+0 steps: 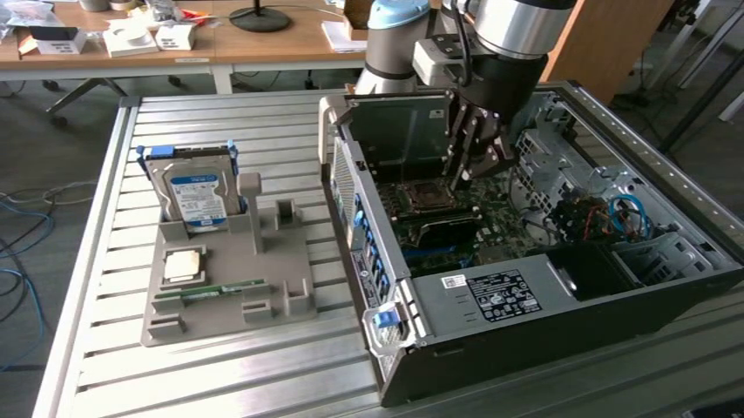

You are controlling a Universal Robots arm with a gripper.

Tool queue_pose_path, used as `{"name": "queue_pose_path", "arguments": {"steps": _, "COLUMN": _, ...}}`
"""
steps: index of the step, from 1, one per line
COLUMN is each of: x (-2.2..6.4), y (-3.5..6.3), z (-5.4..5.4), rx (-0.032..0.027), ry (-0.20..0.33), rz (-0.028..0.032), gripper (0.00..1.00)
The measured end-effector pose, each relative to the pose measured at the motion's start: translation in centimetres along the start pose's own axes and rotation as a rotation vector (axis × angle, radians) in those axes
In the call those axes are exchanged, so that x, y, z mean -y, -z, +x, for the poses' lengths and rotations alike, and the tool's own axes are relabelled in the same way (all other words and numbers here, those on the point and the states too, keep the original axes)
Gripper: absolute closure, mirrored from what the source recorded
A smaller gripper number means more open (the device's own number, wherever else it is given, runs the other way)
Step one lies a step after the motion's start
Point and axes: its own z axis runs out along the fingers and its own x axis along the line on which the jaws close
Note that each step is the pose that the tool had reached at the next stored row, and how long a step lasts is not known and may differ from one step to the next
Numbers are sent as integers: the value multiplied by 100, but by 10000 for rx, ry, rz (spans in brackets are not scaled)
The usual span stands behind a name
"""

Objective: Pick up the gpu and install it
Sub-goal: 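Press down on the gpu until it lock into place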

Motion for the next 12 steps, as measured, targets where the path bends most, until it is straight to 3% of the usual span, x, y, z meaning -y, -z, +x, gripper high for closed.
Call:
{"name": "queue_pose_path", "arguments": {"steps": 1, "x": 0, "y": 0, "z": 0, "rx": 0, "ry": 0, "rz": 0, "gripper": 68}}
{"name": "queue_pose_path", "arguments": {"steps": 4, "x": 0, "y": 0, "z": 0, "rx": 0, "ry": 0, "rz": 0, "gripper": 86}}
{"name": "queue_pose_path", "arguments": {"steps": 7, "x": 0, "y": 0, "z": 0, "rx": 0, "ry": 0, "rz": 0, "gripper": 89}}
{"name": "queue_pose_path", "arguments": {"steps": 9, "x": -74, "y": -5, "z": -25, "rx": -1, "ry": -2, "rz": 0, "gripper": 89}}
{"name": "queue_pose_path", "arguments": {"steps": 12, "x": -88, "y": -6, "z": -29, "rx": 0, "ry": -2, "rz": 0, "gripper": 89}}
